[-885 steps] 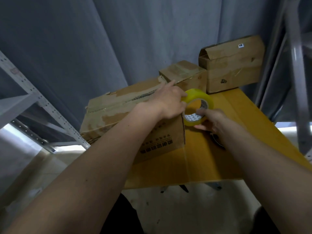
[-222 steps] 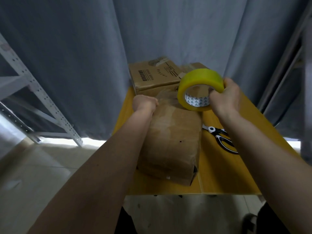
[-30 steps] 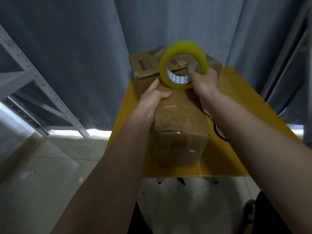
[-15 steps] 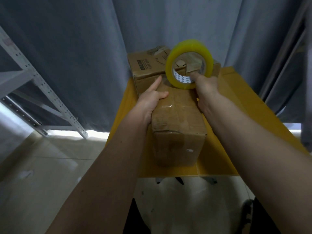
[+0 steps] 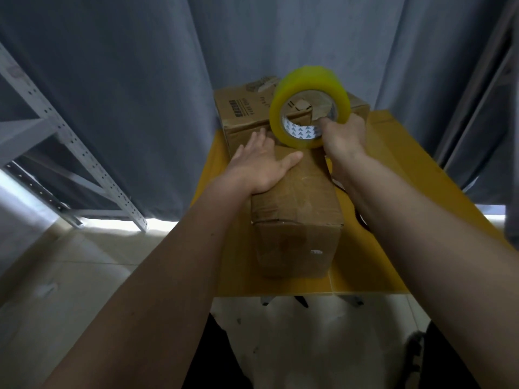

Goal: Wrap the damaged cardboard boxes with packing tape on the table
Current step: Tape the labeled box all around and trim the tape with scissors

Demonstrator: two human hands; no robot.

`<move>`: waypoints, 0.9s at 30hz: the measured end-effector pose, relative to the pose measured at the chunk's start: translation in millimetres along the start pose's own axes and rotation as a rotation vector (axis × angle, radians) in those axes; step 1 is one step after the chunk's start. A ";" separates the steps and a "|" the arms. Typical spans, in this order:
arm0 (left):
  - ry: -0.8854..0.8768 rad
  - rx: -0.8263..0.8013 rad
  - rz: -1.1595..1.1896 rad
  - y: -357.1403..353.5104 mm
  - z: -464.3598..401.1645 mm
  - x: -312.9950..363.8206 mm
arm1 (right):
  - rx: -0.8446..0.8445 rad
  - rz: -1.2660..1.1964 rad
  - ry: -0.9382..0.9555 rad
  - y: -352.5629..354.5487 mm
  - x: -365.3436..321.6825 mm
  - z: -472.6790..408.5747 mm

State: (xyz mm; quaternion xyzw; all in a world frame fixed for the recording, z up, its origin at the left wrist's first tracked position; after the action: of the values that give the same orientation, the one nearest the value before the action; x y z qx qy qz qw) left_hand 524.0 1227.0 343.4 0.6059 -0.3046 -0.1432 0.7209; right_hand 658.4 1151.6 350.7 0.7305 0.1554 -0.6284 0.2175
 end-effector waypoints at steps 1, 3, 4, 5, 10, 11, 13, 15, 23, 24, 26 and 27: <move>0.010 -0.003 -0.004 0.2 0.2 0.1 | 0.002 0.010 0.007 2.3 -0.3 -1.6; 0.032 -0.012 -0.007 -0.3 0.6 0.3 | 0.007 -0.002 0.009 7.2 -0.1 -5.9; 0.040 -0.014 -0.008 -0.8 1.2 0.4 | 0.008 -0.021 0.001 9.5 0.5 -7.0; 0.046 -0.015 -0.010 -1.0 1.6 0.2 | 0.011 -0.051 -0.011 11.3 1.6 -7.5; 0.053 -0.006 -0.029 -0.9 2.0 0.2 | 0.026 -0.133 -0.050 16.5 3.5 -5.4; 0.054 -0.006 -0.038 -1.0 2.2 0.7 | 0.024 -0.135 -0.050 17.9 4.0 -7.3; 0.050 -0.010 -0.051 -0.8 3.3 2.6 | 0.009 -0.173 -0.080 21.3 7.6 -12.9; 0.047 -0.009 -0.052 -0.5 4.9 4.1 | -0.026 -0.239 -0.135 23.4 11.6 -16.2; 0.045 -0.006 -0.058 1.0 7.9 7.2 | -0.074 -0.350 -0.174 31.6 14.5 -19.9; 0.046 -0.007 -0.054 1.2 7.9 6.7 | -0.077 -0.357 -0.179 31.4 14.0 -19.3; 0.046 -0.007 -0.048 1.1 7.5 6.7 | -0.078 -0.357 -0.189 32.1 15.2 -18.9; 0.046 -0.006 -0.046 1.0 7.4 7.2 | -0.086 -0.360 -0.196 32.5 16.1 -19.2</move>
State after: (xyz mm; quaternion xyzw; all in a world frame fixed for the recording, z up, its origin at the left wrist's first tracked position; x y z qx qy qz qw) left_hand 524.8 1217.3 347.0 0.6136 -0.2736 -0.1467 0.7260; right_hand 693.5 1132.8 341.1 0.6162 0.2881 -0.7181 0.1468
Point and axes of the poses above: each hand's wrist, its own z-axis away from the middle knuckle, its own y-axis out of the back of the hand, x = y × z, the point moved 3 cm from there along -z, towards the middle knuckle, and after that the axes turned 6 degrees about y, right-handed, at the moved point
